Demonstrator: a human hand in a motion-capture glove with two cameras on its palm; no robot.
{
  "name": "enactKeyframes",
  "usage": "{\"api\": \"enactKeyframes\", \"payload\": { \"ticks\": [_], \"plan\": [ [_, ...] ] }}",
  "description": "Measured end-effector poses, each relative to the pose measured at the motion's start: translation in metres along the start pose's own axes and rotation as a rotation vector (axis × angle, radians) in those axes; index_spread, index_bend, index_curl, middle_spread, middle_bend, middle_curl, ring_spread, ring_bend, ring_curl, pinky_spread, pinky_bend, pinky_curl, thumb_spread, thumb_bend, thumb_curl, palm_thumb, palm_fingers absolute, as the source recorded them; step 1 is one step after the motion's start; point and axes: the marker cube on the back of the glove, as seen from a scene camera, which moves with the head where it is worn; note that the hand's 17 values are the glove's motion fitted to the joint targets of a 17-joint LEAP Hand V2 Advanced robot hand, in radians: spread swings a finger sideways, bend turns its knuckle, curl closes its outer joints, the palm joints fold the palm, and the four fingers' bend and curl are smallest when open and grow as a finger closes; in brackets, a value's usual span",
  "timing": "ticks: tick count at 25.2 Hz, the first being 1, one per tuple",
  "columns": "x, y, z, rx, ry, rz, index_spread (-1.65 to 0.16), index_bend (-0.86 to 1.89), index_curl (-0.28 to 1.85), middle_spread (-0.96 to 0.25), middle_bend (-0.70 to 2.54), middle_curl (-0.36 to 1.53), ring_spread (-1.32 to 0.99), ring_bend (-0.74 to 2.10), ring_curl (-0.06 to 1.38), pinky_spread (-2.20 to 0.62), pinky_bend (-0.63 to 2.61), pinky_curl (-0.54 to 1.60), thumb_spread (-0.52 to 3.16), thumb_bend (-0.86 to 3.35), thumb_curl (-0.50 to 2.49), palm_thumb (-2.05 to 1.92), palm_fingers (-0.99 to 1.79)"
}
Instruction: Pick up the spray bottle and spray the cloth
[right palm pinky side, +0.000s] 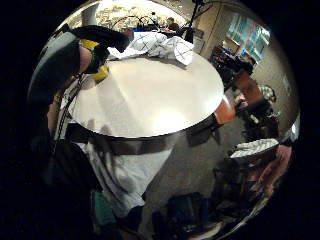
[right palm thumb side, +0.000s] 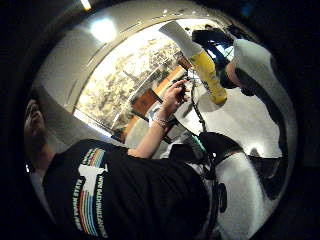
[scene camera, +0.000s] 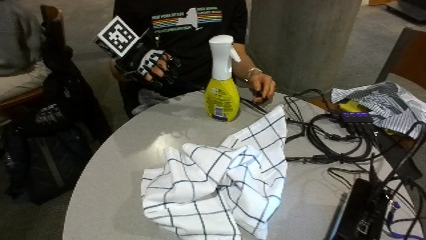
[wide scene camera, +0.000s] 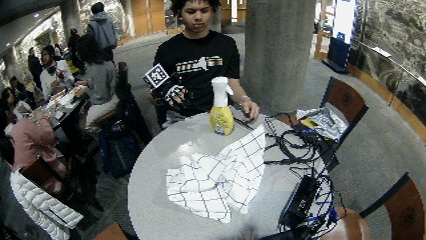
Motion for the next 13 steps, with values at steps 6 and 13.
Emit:
{"api": "enactKeyframes", "payload": {
  "ticks": [6,13],
  "plan": [
    [0.010,-0.002,0.006,0.029,-0.230,0.054,-0.30,0.06,0.25,-0.05,0.31,0.33,-0.07,0.36,0.31,0.08,0.31,0.29,0.95,0.16,0.26,0.73,0.94],
    [0.018,-0.007,0.009,0.071,-0.530,0.161,-0.32,0.06,0.22,-0.04,0.30,0.35,-0.07,0.38,0.33,0.08,0.35,0.32,0.96,0.11,0.28,0.75,0.90]
  ]
}}
